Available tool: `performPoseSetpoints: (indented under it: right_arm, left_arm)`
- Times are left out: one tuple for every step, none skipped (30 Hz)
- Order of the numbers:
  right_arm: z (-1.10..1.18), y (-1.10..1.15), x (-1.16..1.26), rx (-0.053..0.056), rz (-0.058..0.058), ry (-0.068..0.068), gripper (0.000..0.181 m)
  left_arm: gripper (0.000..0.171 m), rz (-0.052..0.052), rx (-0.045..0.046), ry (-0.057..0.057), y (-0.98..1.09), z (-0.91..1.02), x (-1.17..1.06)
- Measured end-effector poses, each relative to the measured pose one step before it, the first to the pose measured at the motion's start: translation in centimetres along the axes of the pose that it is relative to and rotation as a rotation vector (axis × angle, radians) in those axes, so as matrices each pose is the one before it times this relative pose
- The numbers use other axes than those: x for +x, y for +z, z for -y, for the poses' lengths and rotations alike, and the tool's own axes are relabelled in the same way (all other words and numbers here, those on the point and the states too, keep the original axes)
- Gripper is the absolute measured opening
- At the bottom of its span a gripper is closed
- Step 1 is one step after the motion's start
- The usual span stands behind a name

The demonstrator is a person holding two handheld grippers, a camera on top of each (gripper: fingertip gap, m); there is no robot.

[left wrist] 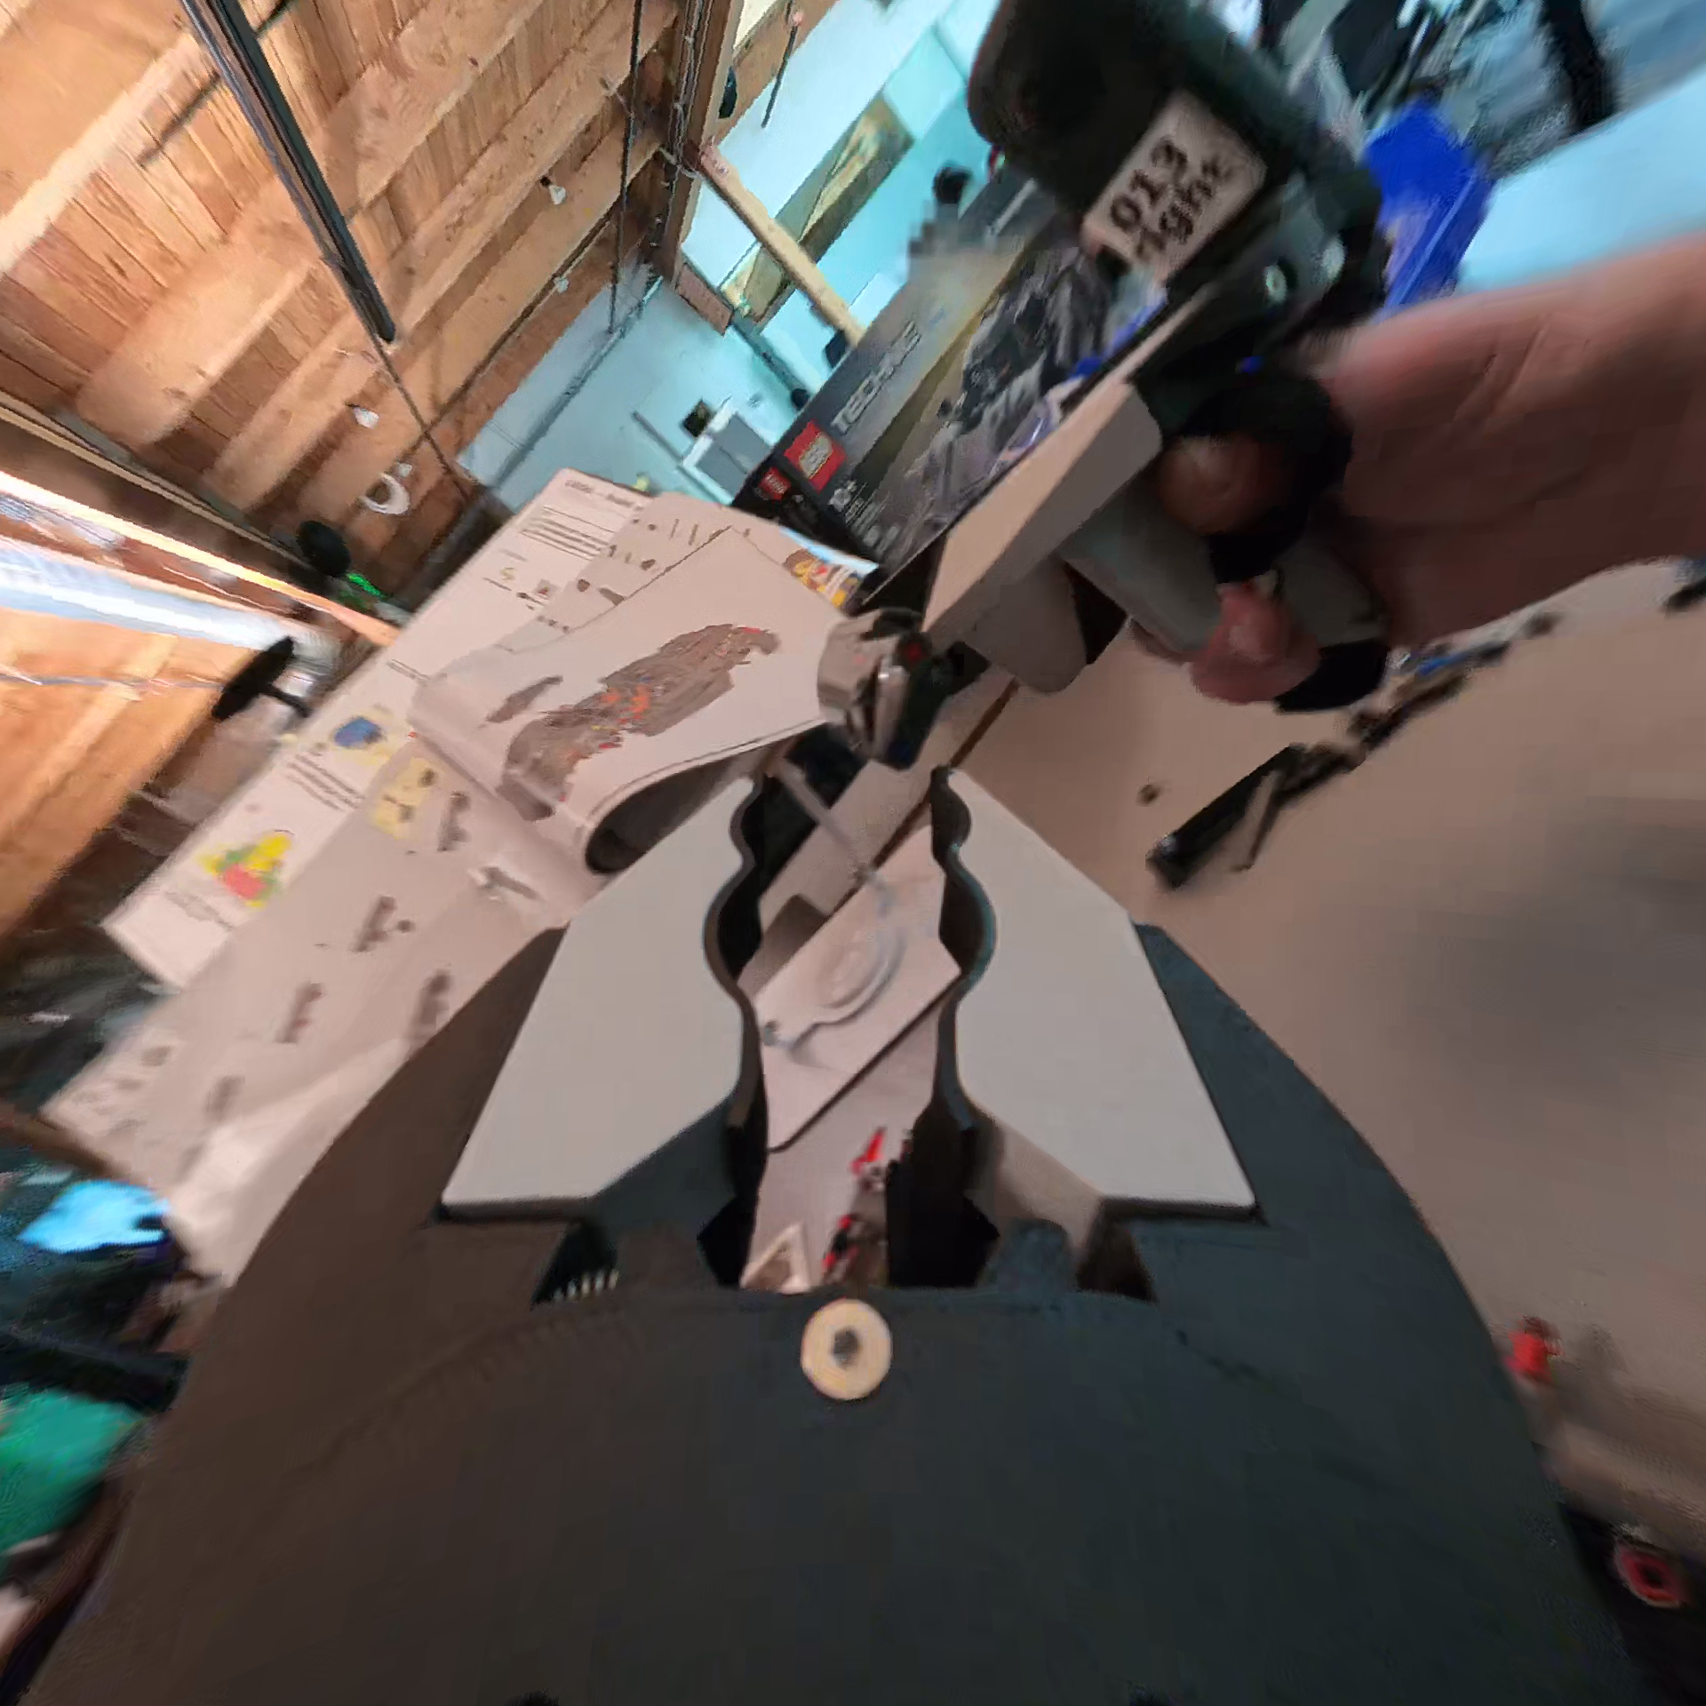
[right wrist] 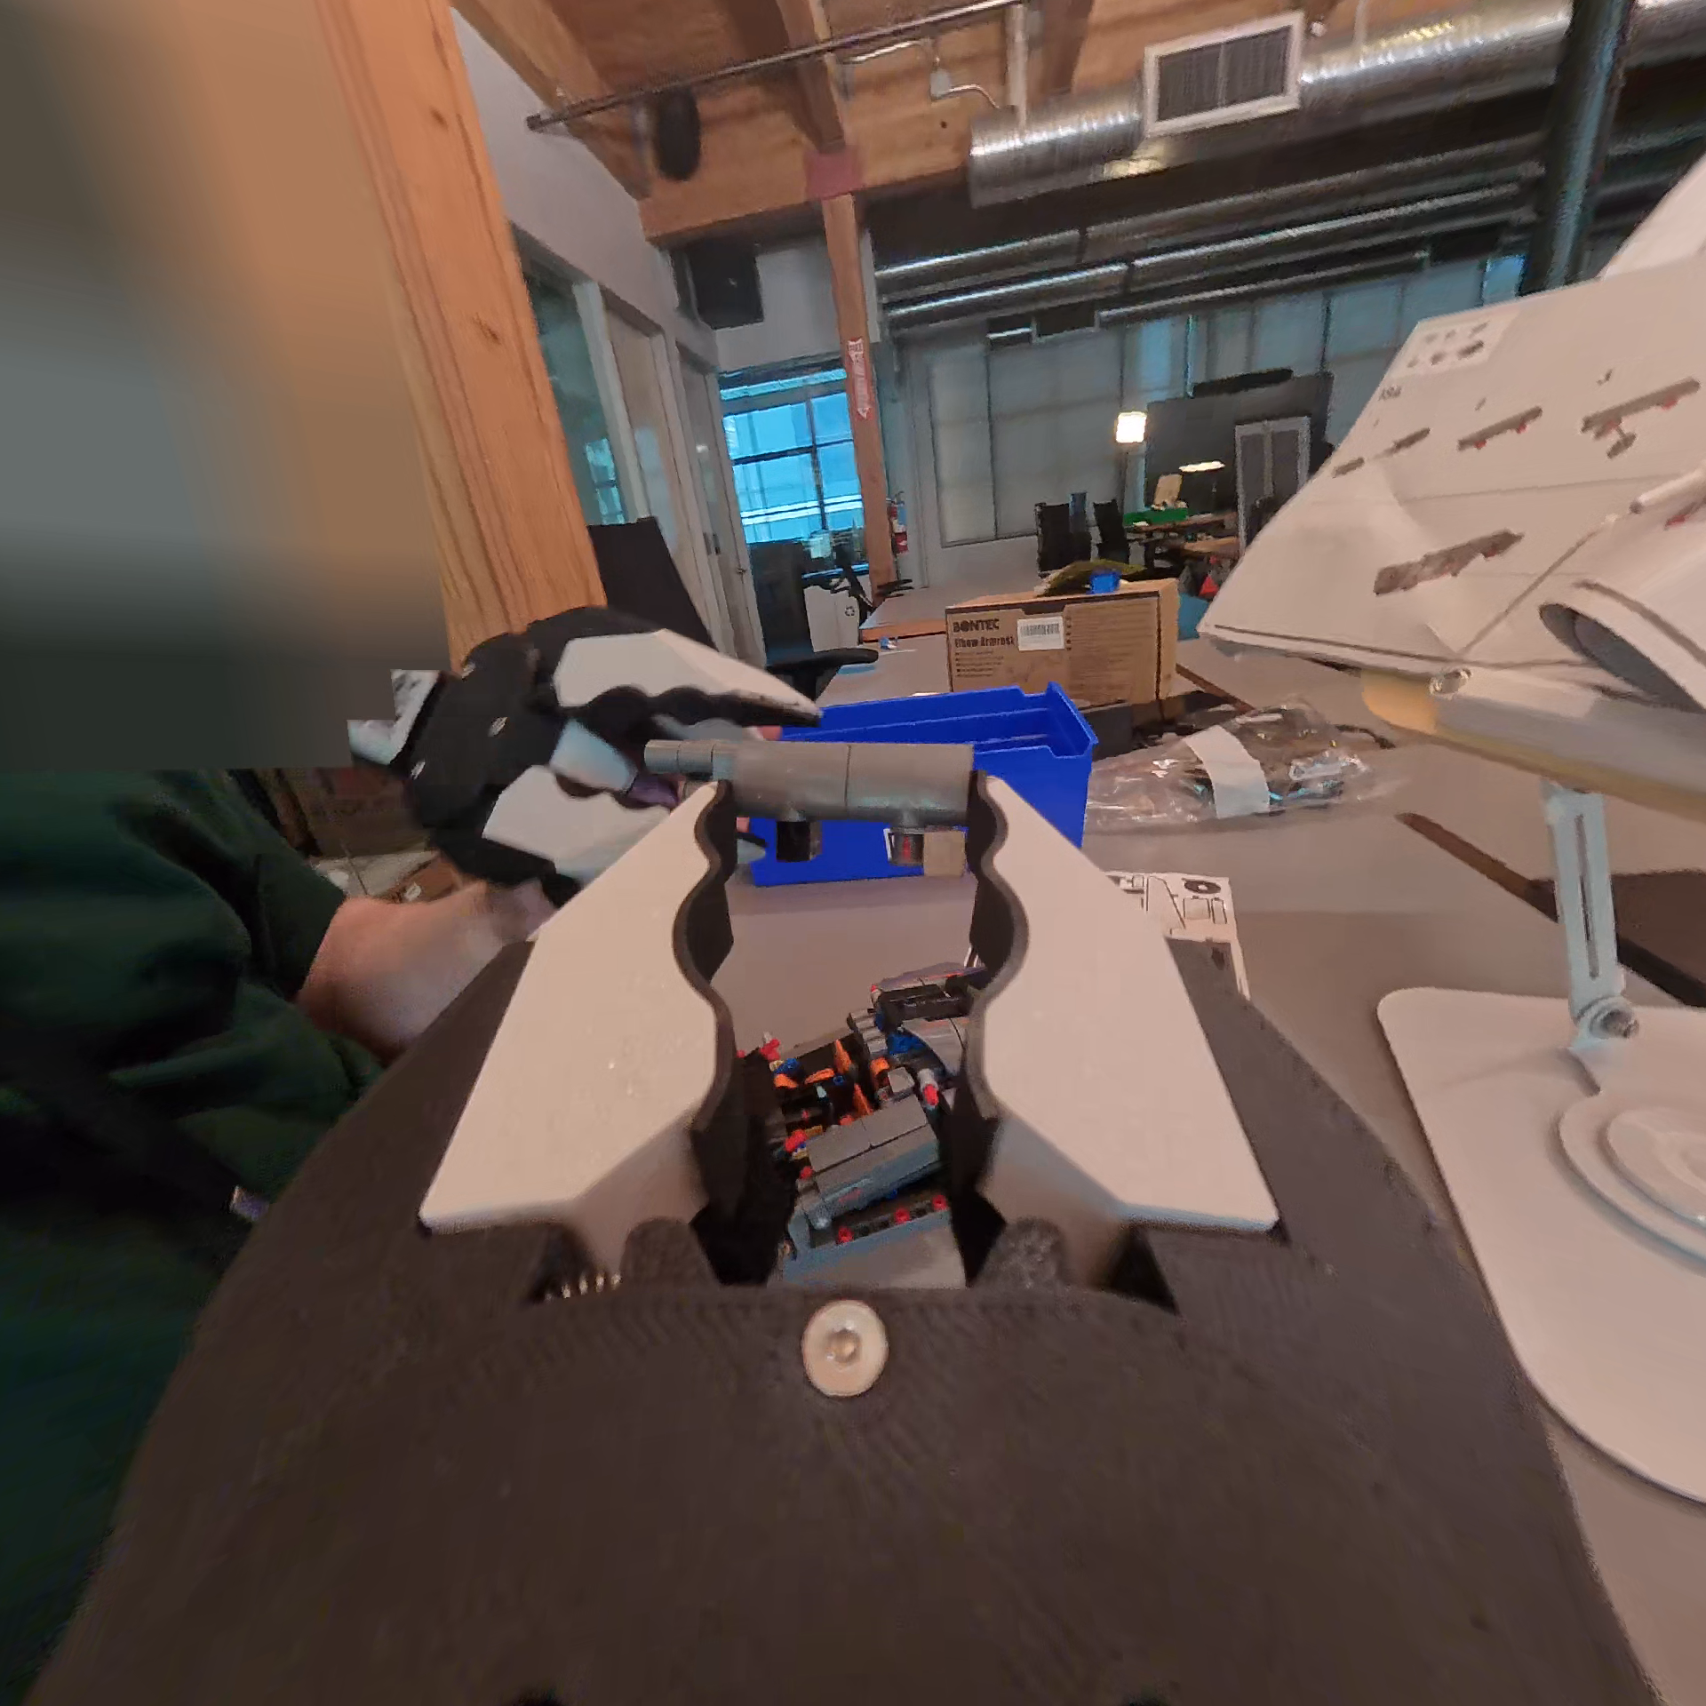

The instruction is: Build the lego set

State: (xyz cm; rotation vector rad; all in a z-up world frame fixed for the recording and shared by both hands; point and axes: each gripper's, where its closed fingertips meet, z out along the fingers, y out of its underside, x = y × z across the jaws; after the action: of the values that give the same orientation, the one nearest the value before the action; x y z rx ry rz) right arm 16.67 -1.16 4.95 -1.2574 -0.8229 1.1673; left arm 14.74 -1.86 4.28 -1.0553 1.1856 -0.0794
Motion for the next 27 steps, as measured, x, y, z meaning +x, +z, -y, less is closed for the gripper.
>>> performPoseSetpoints:
  right_arm:
    - [0.142,-0.293,-0.285,0.006,0.0243,-0.0294,0.049]
    - [0.234,-0.307,-0.256,0.007,0.0233,-0.0246,0.048]
    - [0.25,-0.259,-0.403,0.0044,0.0335,-0.0227,0.048]
    - [0.12,-0.164,-0.509,-0.0056,0.0388,-0.0216,0.048]
    - [0.047,-0.104,-0.258,-0.0114,0.0215,-0.0247,0.049]
    - [0.081,-0.06,-0.205,-0.0071,0.0172,-0.0366,0.049]
    - [0.012,-0.006,-0.34,-0.0107,0.0251,-0.0307,0.049]
    - [-0.075,0.011,-0.282,-0.0159,0.0275,-0.008,0.049]
    - [-0.043,0.0,-0.218,-0.0105,0.027,0.0013,0.049]
    - [-0.017,0.023,-0.403,-0.0038,0.0361,-0.007,0.049]
    - [-0.091,0.058,-0.371,-0.0067,0.0322,-0.0083,0.049]
    - [-0.24,0.034,-0.117,-0.0156,0.0173,-0.0004,0.049]
    - [-0.261,-0.01,-0.036,-0.0153,0.0143,0.008,0.049]
    - [-0.324,-0.061,-0.109,-0.0188,0.0174,0.0132,0.048]
    - [-0.587,-0.08,-0.069,-0.0366,0.0145,0.0211,0.048]
    - [-0.929,-0.078,0.235,-0.06,-0.0081,0.0225,0.048]
    - [-1.488,0.021,0.346,-0.0934,-0.0205,0.0149,0.048]
    - [-1.722,0.181,0.136,-0.1039,-0.0103,0.0142,0.048]
    - [-1.562,0.337,0.04,-0.0852,-0.0026,0.0217,0.048]
    - [-1.388,0.452,0.008,-0.0711,0.0023,0.0268,0.048]
    - [-0.95,0.542,-0.016,-0.0416,0.0011,0.0137,0.048]
    - [-0.768,0.623,-0.121,-0.0273,0.0063,0.0124,0.048]
    - [-0.903,0.691,-0.152,-0.0341,0.0107,0.0197,0.048]
    - [-0.989,0.713,-0.075,-0.0379,0.0076,0.0208,0.048]
    - [-0.98,0.659,0.055,-0.0369,0.0009,0.0192,0.048]
    - [-0.941,0.622,0.034,-0.0365,0.0024,0.0148,0.048]
    - [-0.848,0.584,0.056,-0.0357,-0.0008,0.0097,0.049]
  left_arm:
    - [0.032,-0.0552,0.0239,-0.1098,-0.214,0.119,0.057]
    - [0.033,-0.0791,0.02346,-0.1289,-0.147,0.126,0.288]
    - [0.039,-0.0793,0.02473,-0.1319,-0.106,0.118,0.288]
    - [0.039,-0.0757,0.03213,-0.1223,-0.149,0.204,0.309]
    - [0.036,-0.0759,0.03566,-0.1083,-0.151,0.231,0.429]
    - [0.036,-0.0749,0.03816,-0.1015,-0.128,0.307,0.505]
    - [0.041,-0.0676,0.03575,-0.0883,-0.052,0.268,0.498]
    - [0.042,-0.0629,0.02304,-0.0793,0.076,0.083,0.493]
    - [0.042,-0.0417,0.01109,-0.066,0.13,-0.101,0.222]
    - [0.041,-0.0206,0.00778,-0.0464,0.125,-0.151,-0.019]
    - [0.04,-0.0209,0.00294,-0.0281,0.135,-0.183,0.096]
    - [0.039,-0.0104,-0.00306,-0.0153,0.095,-0.182,0.035]
    - [0.038,-0.0028,0.00766,-0.0018,-0.061,0.052,0.017]
    - [0.037,0.009,0.00345,0.0081,-0.241,0.117,-0.122]
    - [0.037,0.0296,-0.01809,0.0222,-0.452,-0.053,-0.451]
    - [0.036,0.038,-0.0252,0.0307,-0.663,-0.091,-0.634]
    - [0.034,0.0434,-0.02308,0.0248,-0.864,-0.038,-0.791]
    - [0.033,0.05,-0.02763,0.028,-0.948,-0.145,-0.941]
    - [0.033,0.0463,-0.05055,0.0336,-0.874,-0.585,-0.862]
    - [0.032,0.0367,-0.06386,0.028,-0.714,-0.965,-0.676]
    - [0.032,0.0352,-0.05232,0.0235,-0.573,-0.994,-0.574]
    - [0.032,0.024,-0.04446,0.0199,-0.387,-1.018,-0.347]
    - [0.032,0.0101,-0.04835,0.0173,-0.192,-1.153,-0.06]
    - [0.031,0.0098,-0.05043,0.0159,-0.052,-1.21,-0.002]
    - [0.031,0.0184,-0.04209,0.0154,0.049,-1.122,-0.063]
    - [0.031,0.0036,-0.03806,0.0154,0.165,-1.072,0.196]
    - [0.031,-0.0107,-0.03996,0.0129,0.243,-1.054,0.413]
